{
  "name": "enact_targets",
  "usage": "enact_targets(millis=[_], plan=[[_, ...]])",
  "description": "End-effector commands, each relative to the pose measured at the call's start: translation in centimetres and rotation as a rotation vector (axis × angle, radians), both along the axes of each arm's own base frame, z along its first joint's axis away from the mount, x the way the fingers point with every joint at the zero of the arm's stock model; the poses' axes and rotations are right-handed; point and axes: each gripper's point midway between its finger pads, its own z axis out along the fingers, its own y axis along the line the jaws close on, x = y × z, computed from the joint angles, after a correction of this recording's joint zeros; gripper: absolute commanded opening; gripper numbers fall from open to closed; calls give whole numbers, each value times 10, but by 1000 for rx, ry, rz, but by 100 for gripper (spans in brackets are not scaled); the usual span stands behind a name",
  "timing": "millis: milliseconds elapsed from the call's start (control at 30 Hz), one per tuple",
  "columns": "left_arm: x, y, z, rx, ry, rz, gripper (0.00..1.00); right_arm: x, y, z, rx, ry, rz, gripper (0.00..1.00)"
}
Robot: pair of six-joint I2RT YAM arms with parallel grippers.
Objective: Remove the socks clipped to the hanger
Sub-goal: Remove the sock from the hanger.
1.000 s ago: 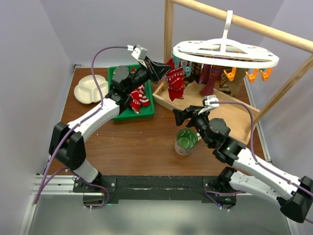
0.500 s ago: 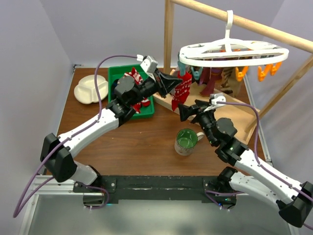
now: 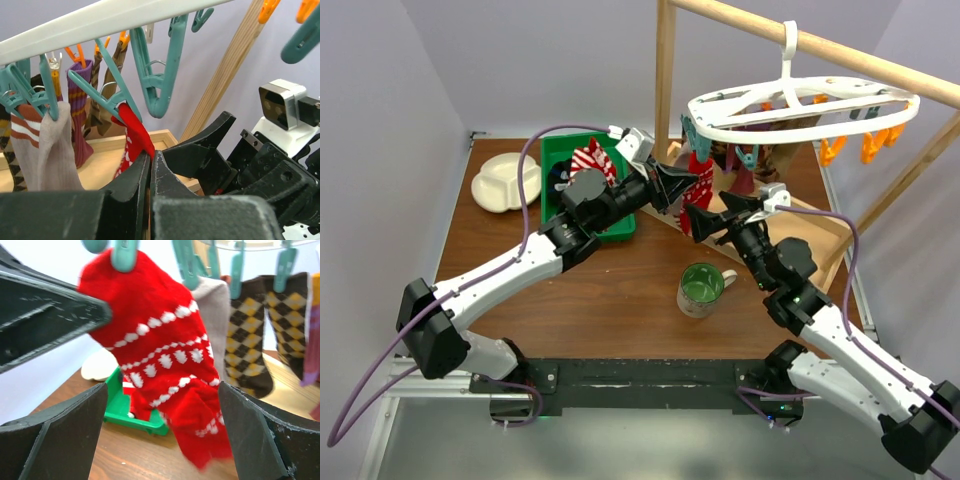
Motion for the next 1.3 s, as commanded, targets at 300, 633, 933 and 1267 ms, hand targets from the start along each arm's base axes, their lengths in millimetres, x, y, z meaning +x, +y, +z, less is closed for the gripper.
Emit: enact_targets(millis=[300,633,933,1267], plan=[[-2,-8,-3,27,-8,-19,0,31,34,16,24,-94,64,98],[-1,-7,1,35,-19,-6,0,50,25,23,112,-103,-35,94],[7,-5,0,24,-5,33,0,53,16,20,130,-75,-84,14],[18,-9,5,-21,36,64,12,53,17,1,114,-14,-79,0]])
